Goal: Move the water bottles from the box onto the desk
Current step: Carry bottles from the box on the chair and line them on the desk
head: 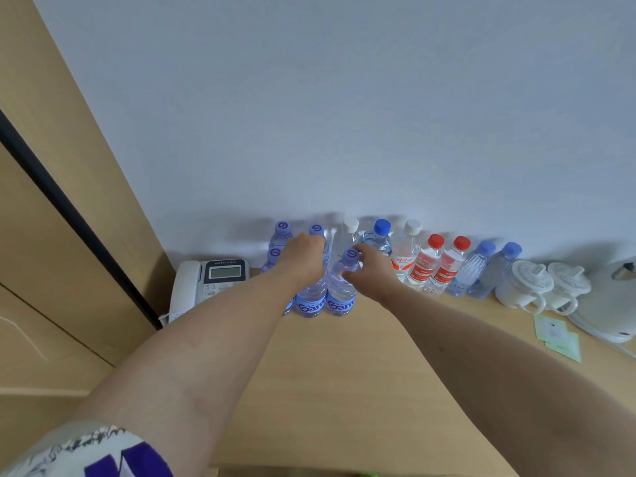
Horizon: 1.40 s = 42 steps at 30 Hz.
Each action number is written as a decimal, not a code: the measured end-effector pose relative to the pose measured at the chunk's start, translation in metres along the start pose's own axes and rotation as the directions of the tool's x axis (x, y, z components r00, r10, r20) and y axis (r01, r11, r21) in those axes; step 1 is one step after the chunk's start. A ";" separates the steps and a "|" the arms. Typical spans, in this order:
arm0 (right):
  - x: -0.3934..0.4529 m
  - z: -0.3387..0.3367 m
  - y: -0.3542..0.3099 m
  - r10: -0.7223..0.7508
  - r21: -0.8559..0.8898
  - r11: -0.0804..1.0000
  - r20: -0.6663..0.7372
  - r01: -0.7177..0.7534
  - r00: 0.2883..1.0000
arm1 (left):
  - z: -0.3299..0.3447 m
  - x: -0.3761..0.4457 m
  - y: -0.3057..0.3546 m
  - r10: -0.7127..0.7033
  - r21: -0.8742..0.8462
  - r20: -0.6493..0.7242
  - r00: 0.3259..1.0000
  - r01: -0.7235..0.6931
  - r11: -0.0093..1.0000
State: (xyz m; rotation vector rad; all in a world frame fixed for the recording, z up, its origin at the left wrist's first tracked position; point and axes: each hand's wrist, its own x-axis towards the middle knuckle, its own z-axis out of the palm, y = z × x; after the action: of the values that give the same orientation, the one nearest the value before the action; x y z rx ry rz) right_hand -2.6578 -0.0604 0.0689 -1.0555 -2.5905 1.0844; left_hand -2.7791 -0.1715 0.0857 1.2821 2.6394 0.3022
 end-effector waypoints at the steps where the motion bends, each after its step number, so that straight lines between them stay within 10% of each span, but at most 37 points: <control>1: -0.002 -0.001 -0.001 0.008 0.002 1.000 -0.009 -0.008 1.000 | -0.001 -0.002 0.001 0.009 0.011 0.005 1.000 -0.009 1.000; 13: -0.064 -0.107 0.058 0.060 -0.150 0.985 -0.183 -0.089 0.981 | -0.009 -0.002 0.136 0.308 0.077 -0.163 0.937 -0.299 0.951; 24: -0.234 -0.253 0.259 0.394 -0.099 0.877 -0.414 -0.470 0.821 | 0.079 -0.065 0.407 0.639 0.021 0.026 0.769 -0.639 0.769; 33: -0.448 -0.342 0.408 0.656 0.079 0.665 -0.538 -0.743 0.529 | 0.162 -0.193 0.652 0.873 -0.002 0.171 0.458 -0.885 0.465; 42: -0.672 -0.361 0.496 0.856 0.435 0.310 -0.514 -0.845 0.050 | 0.248 -0.368 0.824 0.957 -0.148 0.285 0.057 -0.984 0.103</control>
State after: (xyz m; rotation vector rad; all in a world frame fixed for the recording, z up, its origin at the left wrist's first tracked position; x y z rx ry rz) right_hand -1.7481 -0.0499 0.0876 -2.5512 -1.1173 0.5244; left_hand -1.8729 0.0604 0.0960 2.7117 1.0115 0.0940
